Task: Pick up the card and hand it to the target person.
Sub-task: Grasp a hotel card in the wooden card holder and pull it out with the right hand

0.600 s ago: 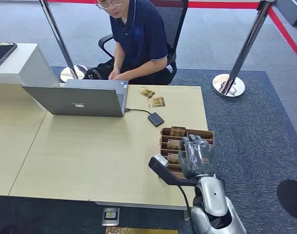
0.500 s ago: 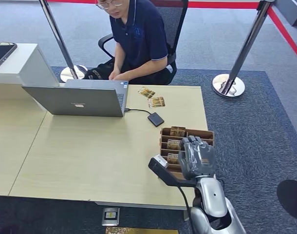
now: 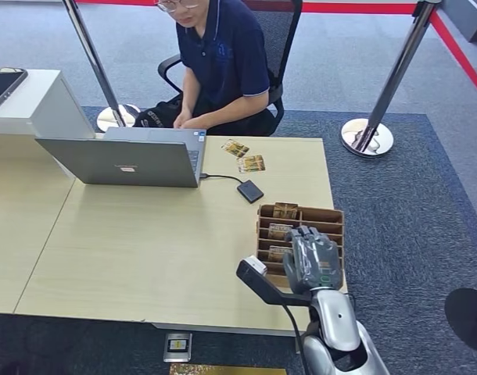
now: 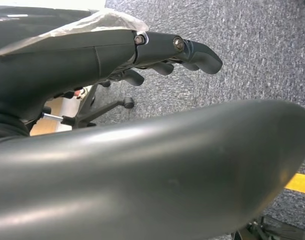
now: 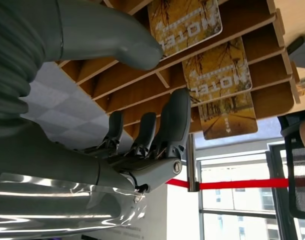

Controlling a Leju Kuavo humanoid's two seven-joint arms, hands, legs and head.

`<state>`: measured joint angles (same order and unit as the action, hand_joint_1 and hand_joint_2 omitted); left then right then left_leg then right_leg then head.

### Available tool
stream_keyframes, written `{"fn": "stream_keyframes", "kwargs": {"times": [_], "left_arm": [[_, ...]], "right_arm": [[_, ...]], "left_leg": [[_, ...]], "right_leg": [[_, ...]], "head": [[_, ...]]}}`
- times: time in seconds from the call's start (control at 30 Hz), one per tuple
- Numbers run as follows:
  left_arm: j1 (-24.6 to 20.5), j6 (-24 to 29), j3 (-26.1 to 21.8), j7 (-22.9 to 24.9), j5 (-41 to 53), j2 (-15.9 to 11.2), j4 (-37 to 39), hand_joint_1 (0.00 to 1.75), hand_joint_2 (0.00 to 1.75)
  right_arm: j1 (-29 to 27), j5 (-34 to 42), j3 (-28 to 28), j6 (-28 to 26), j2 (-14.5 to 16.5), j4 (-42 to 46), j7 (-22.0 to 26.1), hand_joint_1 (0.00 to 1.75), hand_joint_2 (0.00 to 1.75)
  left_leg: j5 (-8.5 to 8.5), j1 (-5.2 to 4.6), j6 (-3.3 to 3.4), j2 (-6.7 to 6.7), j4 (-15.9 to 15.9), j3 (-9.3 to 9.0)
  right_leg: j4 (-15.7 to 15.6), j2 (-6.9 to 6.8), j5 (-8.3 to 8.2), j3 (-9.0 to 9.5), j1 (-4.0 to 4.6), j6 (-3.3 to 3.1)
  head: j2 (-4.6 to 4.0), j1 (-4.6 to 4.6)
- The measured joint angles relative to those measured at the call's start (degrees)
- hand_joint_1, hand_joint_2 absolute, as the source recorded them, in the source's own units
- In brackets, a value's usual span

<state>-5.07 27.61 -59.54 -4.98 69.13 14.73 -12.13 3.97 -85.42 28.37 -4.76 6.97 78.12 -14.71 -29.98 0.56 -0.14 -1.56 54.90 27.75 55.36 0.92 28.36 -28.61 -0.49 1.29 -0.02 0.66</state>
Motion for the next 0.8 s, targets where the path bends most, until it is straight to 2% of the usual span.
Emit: {"fn": "stream_keyframes", "kwargs": {"times": [0.8], "left_arm": [[0.00,0.02,0.00,0.00,-0.08,-0.02,0.00,0.00,0.00]], "right_arm": [[0.01,0.15,0.00,0.04,-0.14,0.95,0.55,1.54,1.75]], "left_leg": [[0.00,0.00,0.00,0.00,0.00,0.00]], "right_leg": [[0.00,0.00,0.00,0.00,0.00,0.00]], "head": [[0.00,0.00]]}}
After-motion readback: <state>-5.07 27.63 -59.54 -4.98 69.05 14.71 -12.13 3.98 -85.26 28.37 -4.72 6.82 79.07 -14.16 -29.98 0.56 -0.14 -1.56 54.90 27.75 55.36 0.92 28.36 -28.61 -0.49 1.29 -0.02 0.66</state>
